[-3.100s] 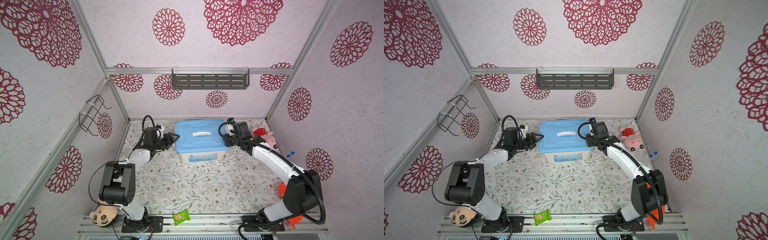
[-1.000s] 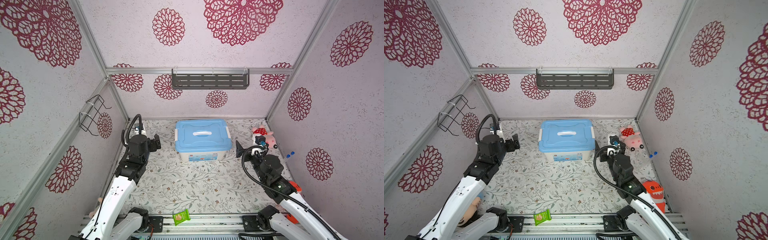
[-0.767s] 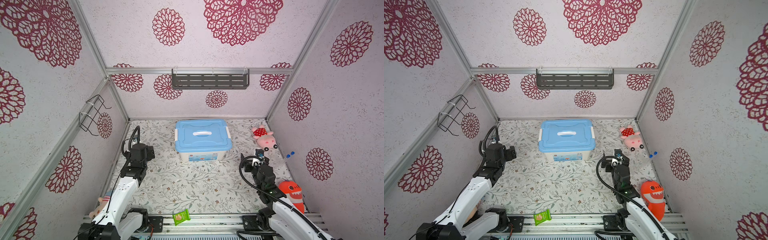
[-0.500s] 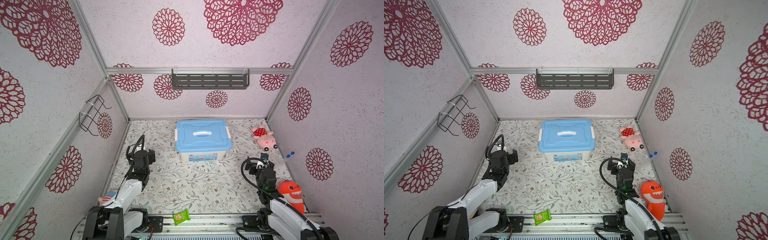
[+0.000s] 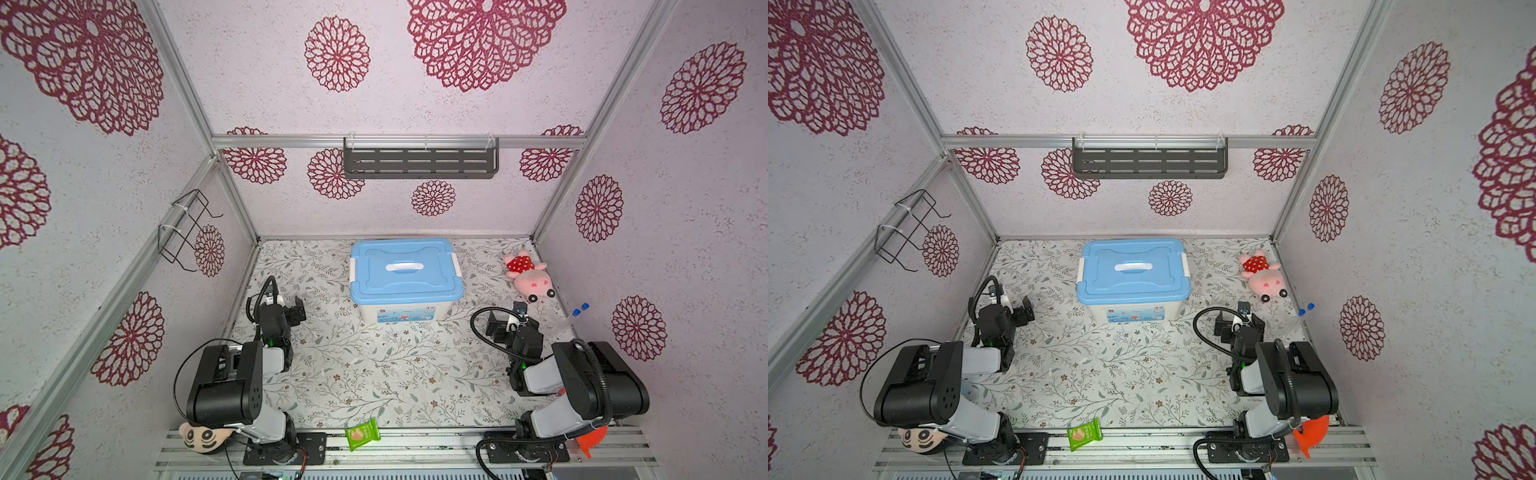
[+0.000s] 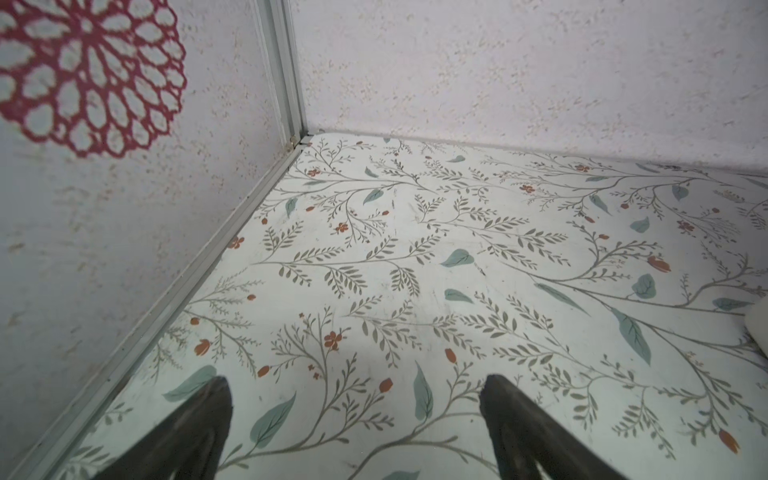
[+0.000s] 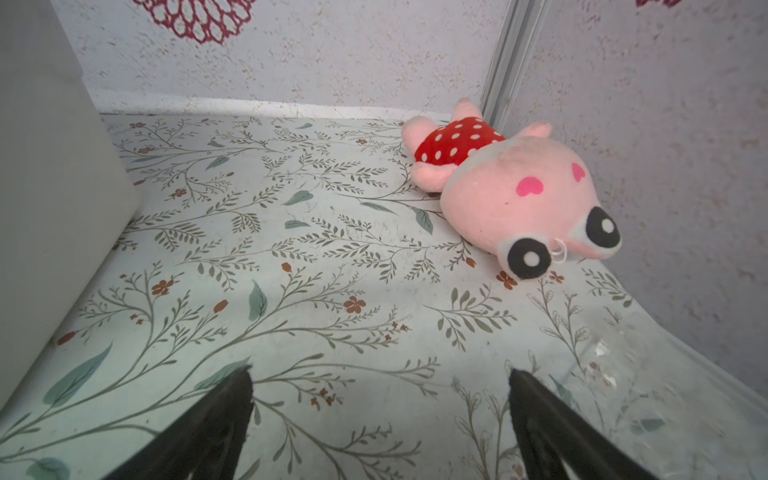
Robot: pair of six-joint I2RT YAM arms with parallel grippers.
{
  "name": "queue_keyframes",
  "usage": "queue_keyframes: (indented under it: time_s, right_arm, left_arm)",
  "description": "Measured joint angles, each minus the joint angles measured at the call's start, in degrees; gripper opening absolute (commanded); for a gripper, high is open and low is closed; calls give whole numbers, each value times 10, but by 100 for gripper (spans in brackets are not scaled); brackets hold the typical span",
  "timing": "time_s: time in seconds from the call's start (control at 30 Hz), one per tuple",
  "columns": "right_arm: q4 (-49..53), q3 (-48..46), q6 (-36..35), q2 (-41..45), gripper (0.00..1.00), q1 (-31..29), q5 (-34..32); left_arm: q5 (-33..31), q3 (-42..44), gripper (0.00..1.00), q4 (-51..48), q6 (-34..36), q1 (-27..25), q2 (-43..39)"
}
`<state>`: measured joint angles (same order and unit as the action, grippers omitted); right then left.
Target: Organize the chemistry lab equipment
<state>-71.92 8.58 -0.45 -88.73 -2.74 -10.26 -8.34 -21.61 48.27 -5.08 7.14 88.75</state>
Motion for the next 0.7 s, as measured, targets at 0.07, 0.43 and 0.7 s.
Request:
queue_keyframes:
  time_s: [0.07,0.43,0.7]
  right_arm:
    - [8,19,3,0,99,3,-8]
    - [39,54,15,0,99,6,-44]
    - [46,54,15,0,99,5,-47]
  left_arm:
    - [18,-8,97,2,-6,8,1]
    - [31,-30,97,0,-23,13,1]
    - [31,-30,97,0,-23,13,1]
